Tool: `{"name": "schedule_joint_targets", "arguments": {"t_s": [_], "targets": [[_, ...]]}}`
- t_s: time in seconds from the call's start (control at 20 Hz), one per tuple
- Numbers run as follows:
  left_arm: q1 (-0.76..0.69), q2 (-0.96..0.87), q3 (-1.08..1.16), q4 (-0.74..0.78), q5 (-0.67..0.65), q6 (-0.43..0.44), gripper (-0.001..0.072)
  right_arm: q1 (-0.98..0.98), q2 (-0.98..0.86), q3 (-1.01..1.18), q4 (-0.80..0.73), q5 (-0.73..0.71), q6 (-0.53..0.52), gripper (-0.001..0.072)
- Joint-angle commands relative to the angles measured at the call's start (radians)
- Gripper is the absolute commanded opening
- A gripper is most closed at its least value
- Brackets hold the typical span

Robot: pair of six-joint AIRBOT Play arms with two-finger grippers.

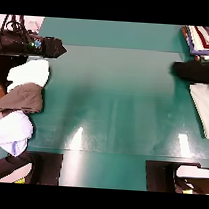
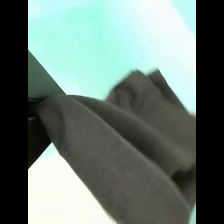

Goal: Fold the shirts.

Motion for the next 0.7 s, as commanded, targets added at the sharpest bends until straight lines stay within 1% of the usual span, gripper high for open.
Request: {"name": "schedule_joint_targets", "arguments": {"t_s": [0.0, 0.2, 0.3, 0.5, 0.65], "targets": [[-0.001, 0.001, 0.0, -0.015, 0.031, -0.011, 0.0021, -0.137, 0.006, 0.001, 0.015, -0.037, 0.019, 0.0014], [-0.001, 0.001, 0.0, -0.018, 0.04, -0.011, 0.0021, -0.142, 0.006, 0.033, 0.108, -0.056, 0.004, 0.0014], [-0.001, 0.001, 0.0, -0.018, 0.039, -0.011, 0.0022, -0.142, 0.007, 0.096, 0.155, -0.029, 0.003, 0.0014], [-0.001, 0.001, 0.0, -0.018, 0.037, -0.008, 0.0022, -0.143, 0.007, 0.238, 0.163, 0.114, 0.004, 0.0014], [-0.001, 0.001, 0.0, -0.017, 0.026, -0.007, 0.0022, -0.156, 0.01, 0.26, 0.161, 0.214, 0.019, 0.0014]]}}
